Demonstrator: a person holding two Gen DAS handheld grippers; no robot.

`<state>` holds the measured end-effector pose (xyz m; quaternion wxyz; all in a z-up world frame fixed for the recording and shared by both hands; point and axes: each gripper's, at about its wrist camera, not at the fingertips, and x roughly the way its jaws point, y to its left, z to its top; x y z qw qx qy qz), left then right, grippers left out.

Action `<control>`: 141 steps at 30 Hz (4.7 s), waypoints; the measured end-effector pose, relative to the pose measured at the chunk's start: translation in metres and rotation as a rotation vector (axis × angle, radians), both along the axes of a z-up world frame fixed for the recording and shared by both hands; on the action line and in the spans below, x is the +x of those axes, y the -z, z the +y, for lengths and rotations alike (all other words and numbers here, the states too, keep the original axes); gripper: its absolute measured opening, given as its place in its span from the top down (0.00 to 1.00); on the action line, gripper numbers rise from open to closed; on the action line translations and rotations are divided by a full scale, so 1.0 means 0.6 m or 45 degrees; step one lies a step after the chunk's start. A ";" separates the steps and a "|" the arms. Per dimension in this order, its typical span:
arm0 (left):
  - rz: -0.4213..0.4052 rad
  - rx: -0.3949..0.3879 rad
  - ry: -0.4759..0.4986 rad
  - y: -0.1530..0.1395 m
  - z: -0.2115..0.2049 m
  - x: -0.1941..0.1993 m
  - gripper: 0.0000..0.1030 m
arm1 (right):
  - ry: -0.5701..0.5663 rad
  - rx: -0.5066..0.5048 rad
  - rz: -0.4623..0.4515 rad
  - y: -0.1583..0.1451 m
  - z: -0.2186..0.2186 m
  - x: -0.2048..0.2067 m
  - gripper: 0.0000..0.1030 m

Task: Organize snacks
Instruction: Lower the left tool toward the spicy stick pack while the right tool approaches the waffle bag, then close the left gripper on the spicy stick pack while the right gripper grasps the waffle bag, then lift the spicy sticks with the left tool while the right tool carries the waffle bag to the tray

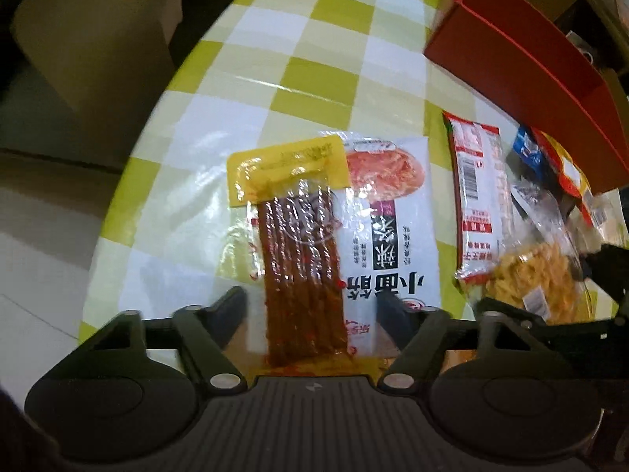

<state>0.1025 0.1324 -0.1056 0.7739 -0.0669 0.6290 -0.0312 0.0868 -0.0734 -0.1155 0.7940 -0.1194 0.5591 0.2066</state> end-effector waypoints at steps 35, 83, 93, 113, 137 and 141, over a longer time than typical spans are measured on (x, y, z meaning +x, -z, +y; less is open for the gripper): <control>-0.095 -0.085 -0.030 -0.025 -0.031 -0.007 0.66 | 0.097 0.018 -0.052 -0.027 -0.018 -0.033 0.24; -0.091 0.186 -0.064 0.015 -0.057 0.003 0.22 | 0.149 0.162 -0.069 -0.067 -0.070 -0.067 0.24; -0.086 0.100 -0.075 -0.021 -0.042 -0.020 0.47 | 0.151 0.169 -0.096 -0.073 -0.069 -0.072 0.24; -0.189 0.003 -0.046 -0.093 -0.059 -0.020 0.57 | 0.228 0.235 -0.209 -0.112 -0.094 -0.064 0.24; -0.236 0.170 0.079 -0.035 -0.110 0.039 0.18 | 0.286 0.238 -0.190 -0.107 -0.107 -0.031 0.24; -0.185 0.189 0.102 0.000 -0.117 0.055 0.27 | 0.276 0.225 -0.169 -0.098 -0.102 -0.028 0.24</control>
